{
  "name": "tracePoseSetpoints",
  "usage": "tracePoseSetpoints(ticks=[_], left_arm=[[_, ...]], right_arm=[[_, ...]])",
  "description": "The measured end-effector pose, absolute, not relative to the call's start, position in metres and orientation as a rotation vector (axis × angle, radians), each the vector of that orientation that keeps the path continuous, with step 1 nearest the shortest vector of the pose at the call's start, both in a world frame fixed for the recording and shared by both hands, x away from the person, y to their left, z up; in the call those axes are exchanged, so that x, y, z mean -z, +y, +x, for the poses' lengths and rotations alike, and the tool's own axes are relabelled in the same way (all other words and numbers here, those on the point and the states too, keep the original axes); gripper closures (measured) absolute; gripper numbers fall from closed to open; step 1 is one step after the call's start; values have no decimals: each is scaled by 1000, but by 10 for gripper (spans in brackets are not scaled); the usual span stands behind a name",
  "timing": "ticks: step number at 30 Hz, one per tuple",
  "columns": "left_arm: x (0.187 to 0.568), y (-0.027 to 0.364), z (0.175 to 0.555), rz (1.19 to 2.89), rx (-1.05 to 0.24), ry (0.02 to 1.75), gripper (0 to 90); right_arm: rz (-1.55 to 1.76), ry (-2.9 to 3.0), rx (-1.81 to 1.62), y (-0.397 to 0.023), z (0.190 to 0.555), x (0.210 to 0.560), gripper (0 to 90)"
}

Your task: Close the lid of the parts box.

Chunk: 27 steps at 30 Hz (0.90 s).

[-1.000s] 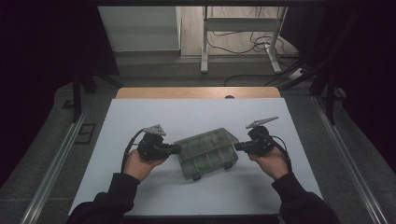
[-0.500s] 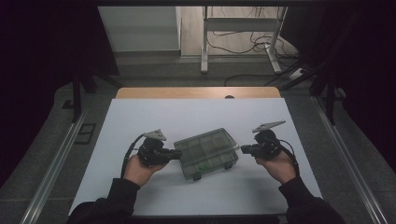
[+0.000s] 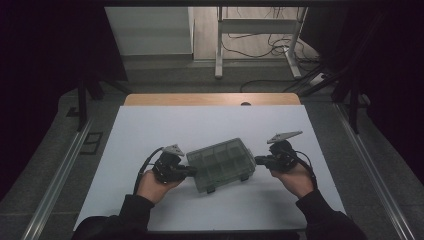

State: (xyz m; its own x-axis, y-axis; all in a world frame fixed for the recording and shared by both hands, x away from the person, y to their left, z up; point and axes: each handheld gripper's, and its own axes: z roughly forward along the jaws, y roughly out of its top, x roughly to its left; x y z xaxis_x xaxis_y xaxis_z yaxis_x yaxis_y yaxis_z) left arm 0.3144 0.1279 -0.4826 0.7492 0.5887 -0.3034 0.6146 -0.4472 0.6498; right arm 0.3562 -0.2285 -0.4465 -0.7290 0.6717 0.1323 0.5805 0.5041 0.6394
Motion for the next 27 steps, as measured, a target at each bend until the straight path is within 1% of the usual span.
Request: tracePoseSetpoints(ticks=[11, 18, 27], left_arm=[[489, 124, 317, 2185, 47, 910, 859], [492, 121, 317, 2193, 59, 903, 893], [489, 110, 294, 2201, 115, 833, 895]], right_arm=[[1062, 2662, -938, -218, 359, 464, 895], [1068, 2668, -938, -218, 360, 467, 896], [1065, 2668, -938, -219, 360, 467, 895]])
